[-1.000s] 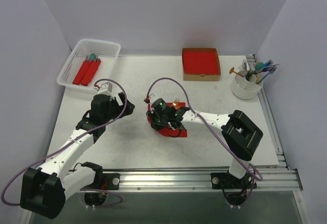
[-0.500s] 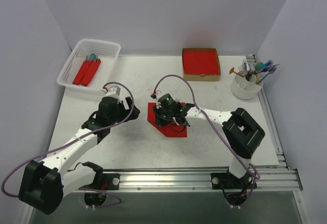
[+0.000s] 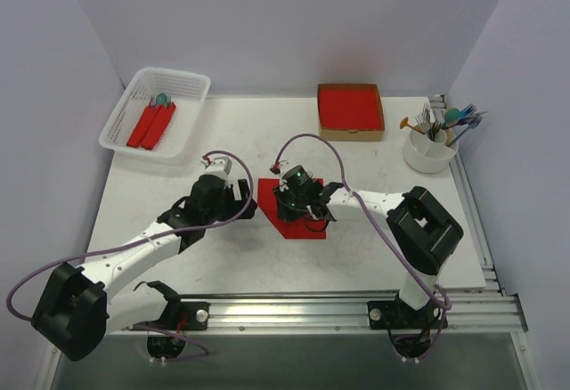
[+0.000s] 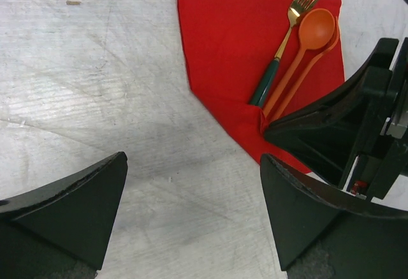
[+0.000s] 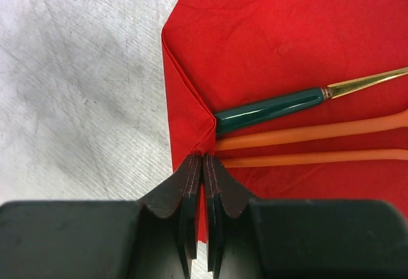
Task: Place the utensils on the paper napkin and roll it up
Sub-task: Roll the napkin at the center of the board.
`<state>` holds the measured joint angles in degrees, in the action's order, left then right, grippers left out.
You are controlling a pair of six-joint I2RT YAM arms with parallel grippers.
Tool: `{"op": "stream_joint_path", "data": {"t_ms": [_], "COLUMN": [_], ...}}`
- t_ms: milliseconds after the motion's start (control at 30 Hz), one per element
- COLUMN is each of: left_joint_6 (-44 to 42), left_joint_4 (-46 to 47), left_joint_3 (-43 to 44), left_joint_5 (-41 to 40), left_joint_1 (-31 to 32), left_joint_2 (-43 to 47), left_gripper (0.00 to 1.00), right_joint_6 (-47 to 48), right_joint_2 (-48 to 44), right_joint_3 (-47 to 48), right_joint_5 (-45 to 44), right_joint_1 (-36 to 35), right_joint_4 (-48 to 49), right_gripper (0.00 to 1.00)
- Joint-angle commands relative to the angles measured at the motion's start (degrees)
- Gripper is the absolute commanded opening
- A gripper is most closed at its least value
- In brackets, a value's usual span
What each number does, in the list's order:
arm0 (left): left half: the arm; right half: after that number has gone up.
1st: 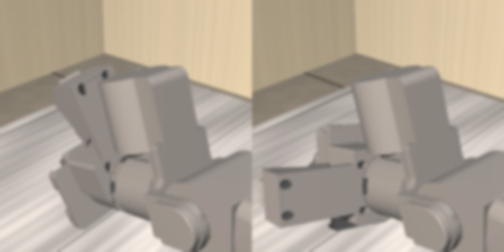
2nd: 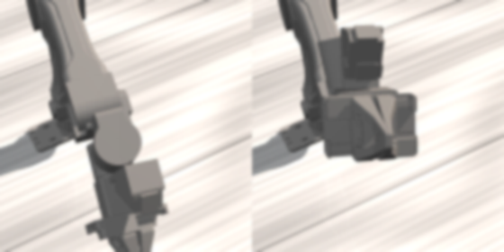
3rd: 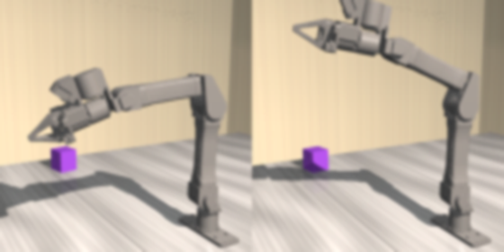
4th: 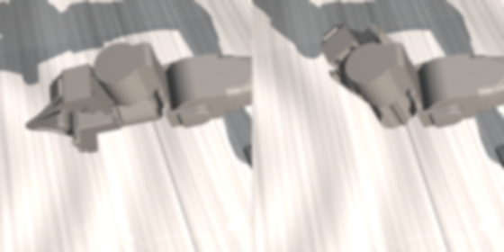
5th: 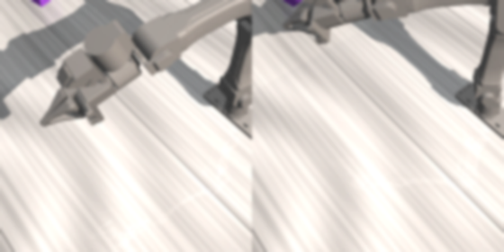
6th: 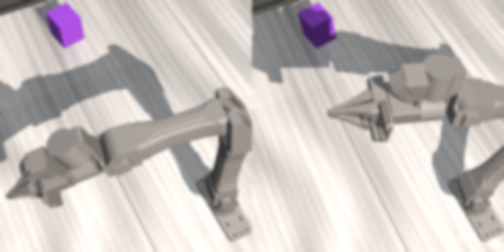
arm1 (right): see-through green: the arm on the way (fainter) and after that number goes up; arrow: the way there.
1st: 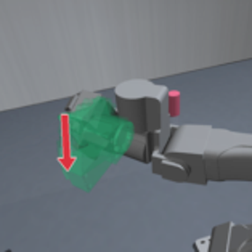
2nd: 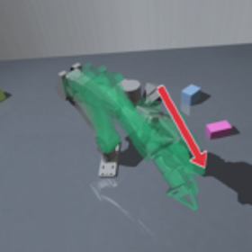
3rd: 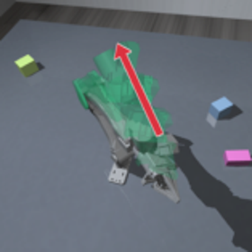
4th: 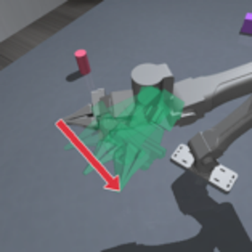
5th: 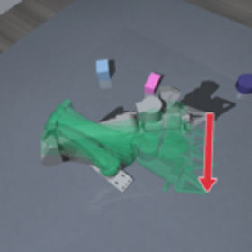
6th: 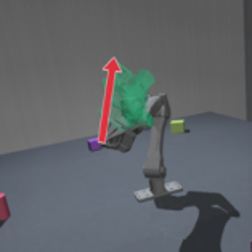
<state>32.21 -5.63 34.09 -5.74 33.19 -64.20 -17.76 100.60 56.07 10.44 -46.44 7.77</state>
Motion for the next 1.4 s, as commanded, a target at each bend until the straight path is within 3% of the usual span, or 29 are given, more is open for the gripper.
{"op": "stream_joint_path", "data": {"t_ms": [0,467,833,867,1367], "left_joint_6": [-1.36,-3.73,-3.03,-2.85,-2.06], "left_joint_4": [2.90,4.66,2.99,2.64,1.15], "left_joint_3": [1.42,3.62,8.36,8.63,8.01], "left_joint_5": [-2.00,-2.52,-6.04,-6.30,-7.36], "left_joint_1": [1.70,4.95,6.98,6.98,6.98], "left_joint_2": [-0.66,-6.72,-15.33,-15.51,-14.11], "left_gripper": [0.94,0.99,1.00,0.95,0.89], "right_joint_6": [0.18,2.03,2.46,2.47,2.90], "right_joint_2": [-2.25,-0.75,-0.93,-0.93,-1.45], "right_joint_3": [-0.70,-0.18,-0.44,-0.44,-0.18], "right_joint_5": [0.37,2.57,1.87,1.87,-3.05], "right_joint_1": [0.82,3.02,3.19,3.28,3.19], "right_joint_4": [1.72,2.25,2.42,2.43,0.84], "right_gripper": [0.07,0.11,0.26,0.27,0.25]}}
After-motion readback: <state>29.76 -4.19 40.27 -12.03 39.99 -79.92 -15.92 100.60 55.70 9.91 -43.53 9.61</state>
